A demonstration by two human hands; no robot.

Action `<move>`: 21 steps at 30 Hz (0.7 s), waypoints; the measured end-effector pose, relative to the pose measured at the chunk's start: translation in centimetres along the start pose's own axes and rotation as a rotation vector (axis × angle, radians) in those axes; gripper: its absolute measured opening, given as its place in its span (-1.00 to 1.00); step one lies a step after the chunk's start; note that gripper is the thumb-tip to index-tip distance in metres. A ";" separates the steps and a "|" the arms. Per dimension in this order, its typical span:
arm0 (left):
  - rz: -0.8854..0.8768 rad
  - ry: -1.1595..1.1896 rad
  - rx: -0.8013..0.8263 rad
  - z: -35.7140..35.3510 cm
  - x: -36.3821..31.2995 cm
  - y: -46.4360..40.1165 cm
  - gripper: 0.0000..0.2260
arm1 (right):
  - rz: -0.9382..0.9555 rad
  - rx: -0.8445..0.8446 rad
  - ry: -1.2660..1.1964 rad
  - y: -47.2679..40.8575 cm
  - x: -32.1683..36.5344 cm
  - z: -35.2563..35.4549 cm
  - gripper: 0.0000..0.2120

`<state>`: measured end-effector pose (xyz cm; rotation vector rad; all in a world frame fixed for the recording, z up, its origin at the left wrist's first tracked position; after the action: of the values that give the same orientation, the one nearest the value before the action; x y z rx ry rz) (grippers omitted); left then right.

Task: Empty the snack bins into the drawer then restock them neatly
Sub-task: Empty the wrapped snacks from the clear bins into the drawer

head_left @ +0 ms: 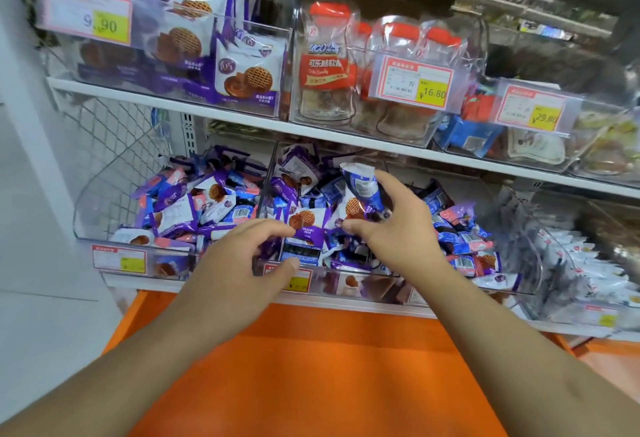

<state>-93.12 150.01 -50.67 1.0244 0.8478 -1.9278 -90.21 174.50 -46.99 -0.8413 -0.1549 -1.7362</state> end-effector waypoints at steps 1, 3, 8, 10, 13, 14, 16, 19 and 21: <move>0.033 0.068 -0.004 -0.1 -0.2 0.1 -0.65 | -0.019 0.025 -0.055 1.3 0.2 0.3 -0.35; 0.109 0.168 0.041 -0.6 -0.5 0.6 -0.58 | -0.060 0.079 -0.152 4.0 0.4 0.0 -0.33; 0.268 0.346 0.235 -3.4 -1.0 3.3 -0.68 | -0.081 0.264 -0.293 10.7 1.4 -1.5 -0.34; 0.306 0.376 0.233 -4.0 -1.1 4.3 -0.74 | -0.050 0.346 -0.343 12.1 2.0 -1.4 -0.49; 0.345 0.354 0.249 -4.5 -0.8 5.6 -0.76 | -0.073 0.317 -0.360 13.0 1.1 -0.4 -0.75; 0.349 0.308 0.260 -4.6 -0.6 6.0 -0.77 | -0.107 0.291 -0.369 13.1 0.5 0.0 -0.81; 0.366 0.256 0.252 -4.8 0.4 6.3 -0.78 | -0.129 0.299 -0.378 13.4 -0.4 0.5 -0.75; 0.371 0.291 0.198 -5.5 1.1 6.7 -0.80 | -0.126 0.449 -0.466 14.5 -0.4 0.3 -0.94; 0.364 0.339 0.197 -6.4 1.3 6.8 -0.81 | -0.184 0.516 -0.471 15.3 -0.8 -0.8 -0.84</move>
<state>-85.55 151.62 -56.00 1.5396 0.6046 -1.5721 -76.93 169.45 -52.79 -0.8466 -0.9767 -1.5294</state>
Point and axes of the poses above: each hand's wrist, its own y-axis away from the middle knuckle, its own z-axis out of the back of the hand, x = y × z, the point moved 7 cm from there along -y, towards the middle knuckle, and after that the axes turned 8 degrees about y, right-handed, at the moved point
